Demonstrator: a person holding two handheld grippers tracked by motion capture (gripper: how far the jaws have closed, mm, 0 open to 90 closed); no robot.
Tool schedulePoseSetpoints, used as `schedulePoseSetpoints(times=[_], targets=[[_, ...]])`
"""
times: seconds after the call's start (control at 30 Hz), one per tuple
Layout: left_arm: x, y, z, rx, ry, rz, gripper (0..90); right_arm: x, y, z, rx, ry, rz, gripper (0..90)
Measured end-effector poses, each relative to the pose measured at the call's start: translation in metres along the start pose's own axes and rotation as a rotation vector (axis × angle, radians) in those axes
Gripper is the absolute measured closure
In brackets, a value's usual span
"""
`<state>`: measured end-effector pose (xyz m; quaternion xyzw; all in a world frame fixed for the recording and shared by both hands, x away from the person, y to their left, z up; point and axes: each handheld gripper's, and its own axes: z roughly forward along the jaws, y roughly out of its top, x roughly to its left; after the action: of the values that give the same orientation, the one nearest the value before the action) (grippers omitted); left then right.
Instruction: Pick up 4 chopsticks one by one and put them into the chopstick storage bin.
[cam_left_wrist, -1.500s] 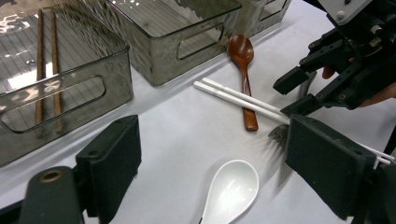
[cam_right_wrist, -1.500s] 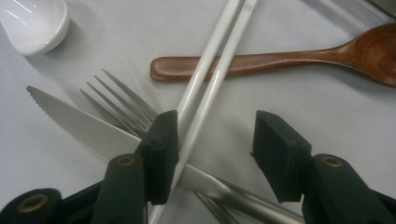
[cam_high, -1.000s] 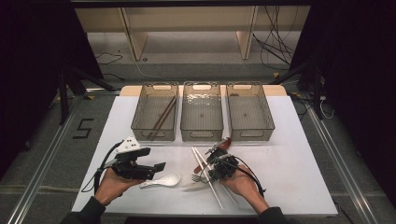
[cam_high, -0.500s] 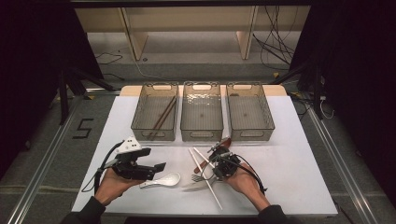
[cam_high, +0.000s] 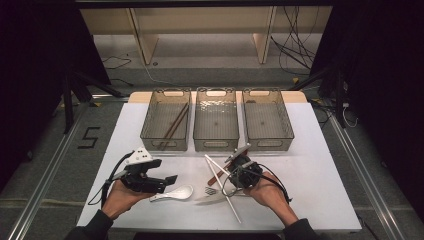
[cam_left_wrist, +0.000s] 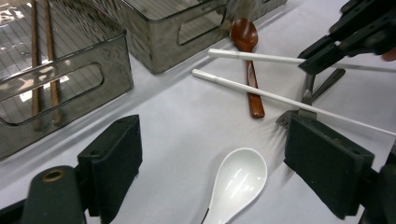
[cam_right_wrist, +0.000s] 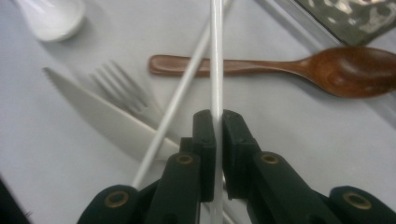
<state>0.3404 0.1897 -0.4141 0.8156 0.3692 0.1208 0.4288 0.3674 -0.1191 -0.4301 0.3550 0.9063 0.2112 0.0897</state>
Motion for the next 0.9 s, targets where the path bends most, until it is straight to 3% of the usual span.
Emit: schedulePoseSetpoints(times=[0.47,0.9], targets=[[-0.006,-0.001,0.006,0.028,-0.037,0.031,18.4,0.030,0.003,-0.016,-0.038,0.061,-0.186,85.8],[-0.009,0.000,0.008,0.057,-0.076,0.089,18.5,0.041,0.004,-0.018,-0.044,0.089,-0.269,85.7]])
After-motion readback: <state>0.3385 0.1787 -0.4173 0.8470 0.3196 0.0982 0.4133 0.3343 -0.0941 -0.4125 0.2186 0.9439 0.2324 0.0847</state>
